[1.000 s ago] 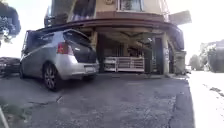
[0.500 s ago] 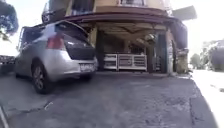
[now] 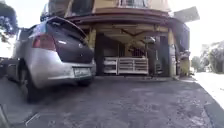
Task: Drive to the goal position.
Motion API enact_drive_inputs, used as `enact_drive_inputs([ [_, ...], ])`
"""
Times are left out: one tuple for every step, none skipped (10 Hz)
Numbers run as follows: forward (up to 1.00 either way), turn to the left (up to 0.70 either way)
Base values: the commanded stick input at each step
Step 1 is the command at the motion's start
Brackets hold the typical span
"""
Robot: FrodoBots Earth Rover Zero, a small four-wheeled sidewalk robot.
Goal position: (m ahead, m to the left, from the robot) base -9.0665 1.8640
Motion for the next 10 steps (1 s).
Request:
enact_drive_inputs([
  [0.0, -1.0],
  [0.0, -1.0],
  [0.0, -1.0],
  [0.42, -0.43],
  [0.54, -0.55],
  [0.57, -0.58],
  [0.55, -0.56],
  [0.55, -0.56],
  [0.55, -0.56],
  [0.55, -0.56],
])
